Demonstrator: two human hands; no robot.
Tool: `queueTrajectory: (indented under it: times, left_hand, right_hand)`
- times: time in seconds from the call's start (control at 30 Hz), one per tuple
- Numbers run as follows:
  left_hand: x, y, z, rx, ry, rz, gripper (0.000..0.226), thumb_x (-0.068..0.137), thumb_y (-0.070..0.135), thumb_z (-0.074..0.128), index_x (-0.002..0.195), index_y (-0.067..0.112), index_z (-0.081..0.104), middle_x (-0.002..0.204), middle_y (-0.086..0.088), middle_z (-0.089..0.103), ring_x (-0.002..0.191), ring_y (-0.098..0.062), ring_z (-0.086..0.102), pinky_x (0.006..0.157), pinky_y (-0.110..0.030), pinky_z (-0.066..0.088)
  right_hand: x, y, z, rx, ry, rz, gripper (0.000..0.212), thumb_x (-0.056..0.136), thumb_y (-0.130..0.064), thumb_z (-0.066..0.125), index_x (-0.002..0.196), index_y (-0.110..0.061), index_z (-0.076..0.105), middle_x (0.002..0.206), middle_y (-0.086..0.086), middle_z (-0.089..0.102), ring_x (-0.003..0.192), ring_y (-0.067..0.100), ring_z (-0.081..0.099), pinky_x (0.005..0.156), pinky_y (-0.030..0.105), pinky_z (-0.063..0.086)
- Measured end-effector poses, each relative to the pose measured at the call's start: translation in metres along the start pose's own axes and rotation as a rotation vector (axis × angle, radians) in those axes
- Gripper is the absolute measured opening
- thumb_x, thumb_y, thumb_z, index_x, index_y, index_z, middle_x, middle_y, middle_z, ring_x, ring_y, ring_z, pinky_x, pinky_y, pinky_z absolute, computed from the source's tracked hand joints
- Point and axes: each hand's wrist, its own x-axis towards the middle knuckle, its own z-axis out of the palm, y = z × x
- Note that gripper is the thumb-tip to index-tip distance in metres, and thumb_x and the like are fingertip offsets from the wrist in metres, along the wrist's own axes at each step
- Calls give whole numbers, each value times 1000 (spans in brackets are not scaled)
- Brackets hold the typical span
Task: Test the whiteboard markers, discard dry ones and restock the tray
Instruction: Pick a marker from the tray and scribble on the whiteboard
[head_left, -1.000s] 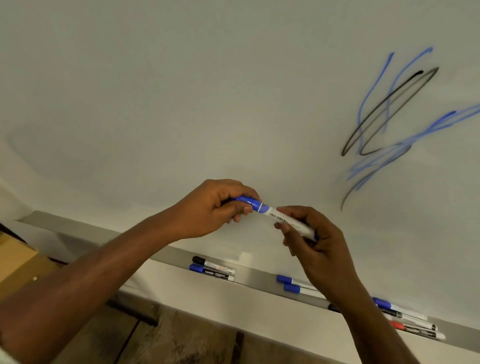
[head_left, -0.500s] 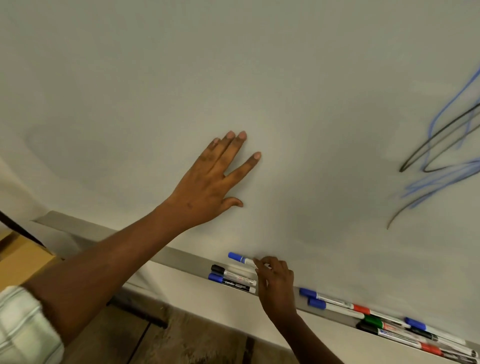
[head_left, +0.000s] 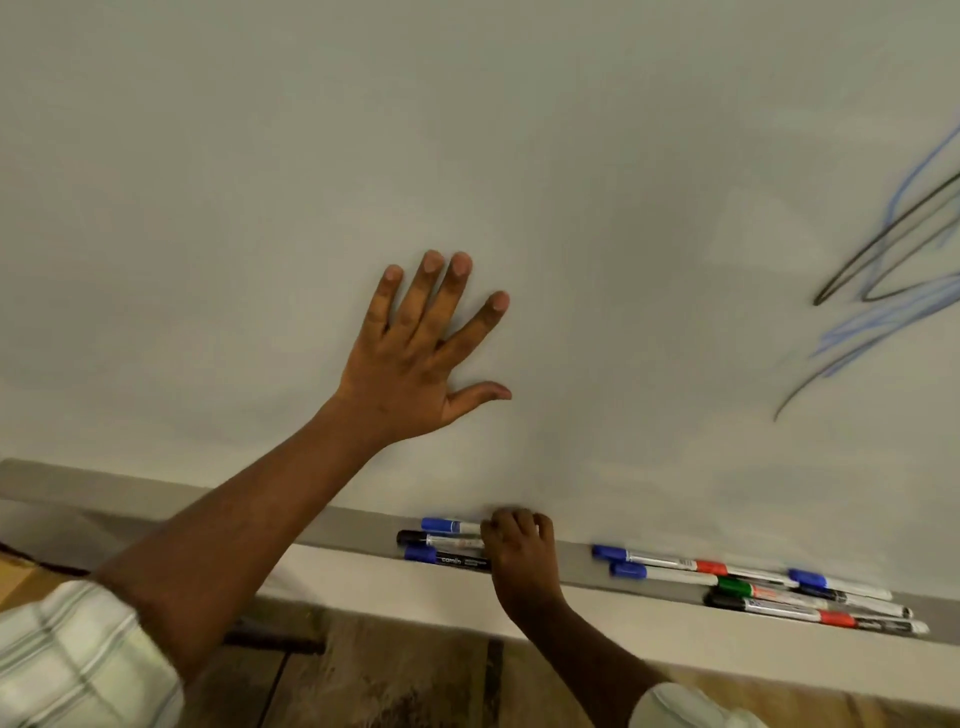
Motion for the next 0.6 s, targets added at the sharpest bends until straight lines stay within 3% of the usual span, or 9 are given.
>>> queueTrajectory:
  times: [0.23, 0.47, 0.6]
  left_hand:
    - [-1, 1, 5, 0, 23, -5, 98, 78, 78, 44, 149, 24, 5, 157, -6, -16, 145, -24, -10, 118, -47, 3]
    - [-1, 1, 7, -2, 45, -5, 97, 77, 79, 44, 149, 25, 6, 157, -6, -14, 146, -24, -8, 118, -46, 5]
    - [-1, 0, 9, 9, 52, 0, 98, 78, 78, 43, 149, 24, 4, 157, -6, -16, 145, -24, -9, 118, -46, 3]
  right_hand:
    - [7, -10, 5, -24, 10, -49, 47, 61, -33, 84, 101, -20, 65, 100, 0, 63, 90, 21, 59, 73, 37, 52]
    - [19, -19, 11, -65, -61, -87, 41, 54, -34, 88, 87, -20, 69, 85, -1, 67, 79, 18, 63, 71, 32, 54]
    - [14, -17, 17, -53, -98, -65, 35, 57, -34, 88, 85, -21, 70, 89, -1, 68, 83, 18, 63, 73, 33, 54]
